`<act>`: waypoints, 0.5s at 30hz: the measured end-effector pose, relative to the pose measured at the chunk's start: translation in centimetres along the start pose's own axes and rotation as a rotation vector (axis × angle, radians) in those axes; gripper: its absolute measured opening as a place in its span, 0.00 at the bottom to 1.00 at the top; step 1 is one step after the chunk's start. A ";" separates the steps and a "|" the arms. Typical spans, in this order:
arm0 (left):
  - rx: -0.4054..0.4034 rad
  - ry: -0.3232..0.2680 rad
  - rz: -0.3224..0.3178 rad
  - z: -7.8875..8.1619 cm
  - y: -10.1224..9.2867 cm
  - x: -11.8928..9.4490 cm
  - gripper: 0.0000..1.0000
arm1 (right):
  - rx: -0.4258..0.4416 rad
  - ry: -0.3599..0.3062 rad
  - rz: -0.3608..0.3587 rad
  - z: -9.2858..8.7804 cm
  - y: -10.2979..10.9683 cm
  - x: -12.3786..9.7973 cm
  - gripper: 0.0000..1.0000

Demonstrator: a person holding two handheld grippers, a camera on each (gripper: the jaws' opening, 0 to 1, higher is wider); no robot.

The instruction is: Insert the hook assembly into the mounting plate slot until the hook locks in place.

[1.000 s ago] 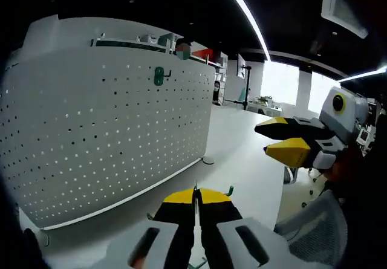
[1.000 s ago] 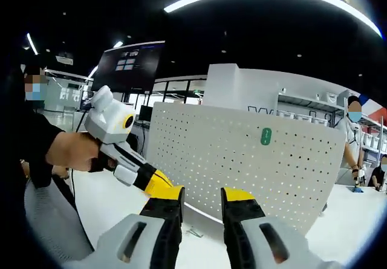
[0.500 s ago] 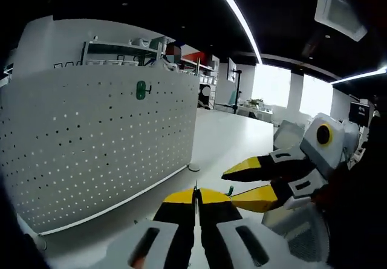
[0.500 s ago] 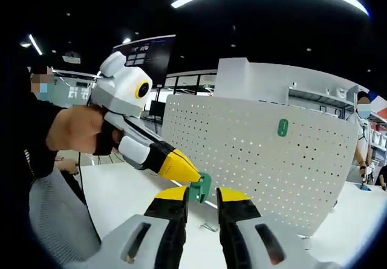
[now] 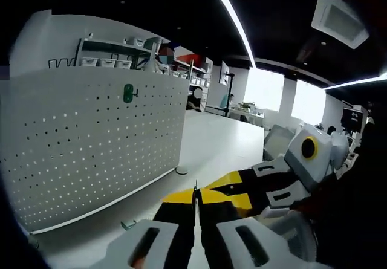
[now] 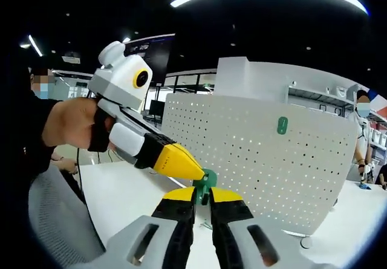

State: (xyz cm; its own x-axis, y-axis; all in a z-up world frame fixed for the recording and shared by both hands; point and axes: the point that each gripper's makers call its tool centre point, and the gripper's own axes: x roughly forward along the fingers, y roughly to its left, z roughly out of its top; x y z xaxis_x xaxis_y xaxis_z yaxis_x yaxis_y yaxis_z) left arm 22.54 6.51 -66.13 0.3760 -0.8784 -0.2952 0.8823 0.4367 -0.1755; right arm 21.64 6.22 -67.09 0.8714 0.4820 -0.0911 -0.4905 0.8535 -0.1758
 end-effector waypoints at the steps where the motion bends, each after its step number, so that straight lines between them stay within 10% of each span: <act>1: 0.001 0.001 -0.001 0.0 0.0 0.0 0.01 | 0.000 0.001 0.000 0.0 0.0 0.0 0.04; 15: 0.008 0.010 -0.007 -0.1 -0.4 0.0 0.01 | 0.010 0.006 -0.003 -0.1 0.0 0.1 0.01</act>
State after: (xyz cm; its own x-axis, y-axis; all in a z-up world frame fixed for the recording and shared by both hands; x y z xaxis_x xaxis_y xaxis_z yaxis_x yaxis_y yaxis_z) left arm 22.18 6.38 -66.19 0.3673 -0.8793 -0.3030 0.8870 0.4292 -0.1704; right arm 21.71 6.22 -67.16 0.8731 0.4779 -0.0964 -0.4875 0.8570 -0.1668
